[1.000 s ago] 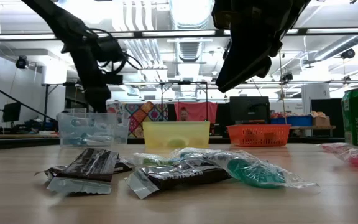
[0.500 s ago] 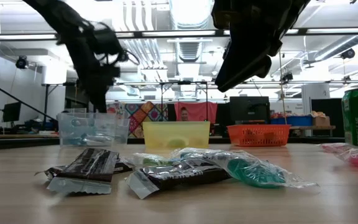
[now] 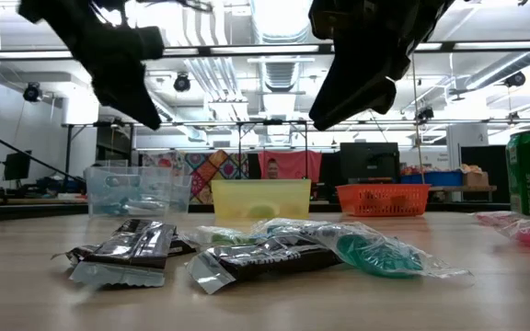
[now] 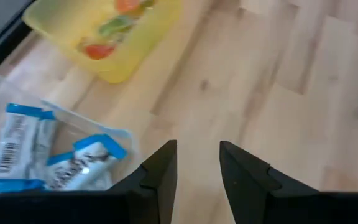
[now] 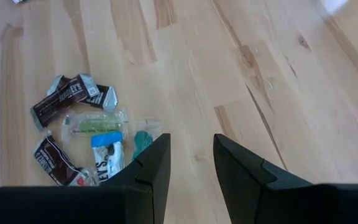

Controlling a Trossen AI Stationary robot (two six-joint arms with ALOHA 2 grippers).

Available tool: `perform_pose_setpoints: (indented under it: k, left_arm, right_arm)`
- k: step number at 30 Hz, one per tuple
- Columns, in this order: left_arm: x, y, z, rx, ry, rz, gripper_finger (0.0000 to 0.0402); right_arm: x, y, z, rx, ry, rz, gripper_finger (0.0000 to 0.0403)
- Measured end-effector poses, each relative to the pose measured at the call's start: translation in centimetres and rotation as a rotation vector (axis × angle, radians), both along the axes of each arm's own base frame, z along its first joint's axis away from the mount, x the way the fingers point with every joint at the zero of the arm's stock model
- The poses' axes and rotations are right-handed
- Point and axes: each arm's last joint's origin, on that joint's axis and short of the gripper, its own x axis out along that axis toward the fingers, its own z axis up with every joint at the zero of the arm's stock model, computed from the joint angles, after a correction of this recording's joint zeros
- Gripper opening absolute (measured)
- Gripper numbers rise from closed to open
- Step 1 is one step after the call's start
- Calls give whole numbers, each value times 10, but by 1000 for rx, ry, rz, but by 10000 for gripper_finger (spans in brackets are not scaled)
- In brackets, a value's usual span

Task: Sort candy
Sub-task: Put the blue gummy into the yellow bin

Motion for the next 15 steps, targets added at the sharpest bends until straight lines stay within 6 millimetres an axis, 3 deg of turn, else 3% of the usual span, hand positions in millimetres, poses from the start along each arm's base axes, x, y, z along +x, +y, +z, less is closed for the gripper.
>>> perform_pose_setpoints:
  k: [9, 15]
  left_arm:
    - [0, -72, -7, -31, -52, -124, 103]
    - [2, -111, -15, -31, -78, -284, 103]
  right_arm:
    - [0, 1, 1, 52, -4, -34, 111]
    - [2, 5, 4, 170, 21, 55, 112]
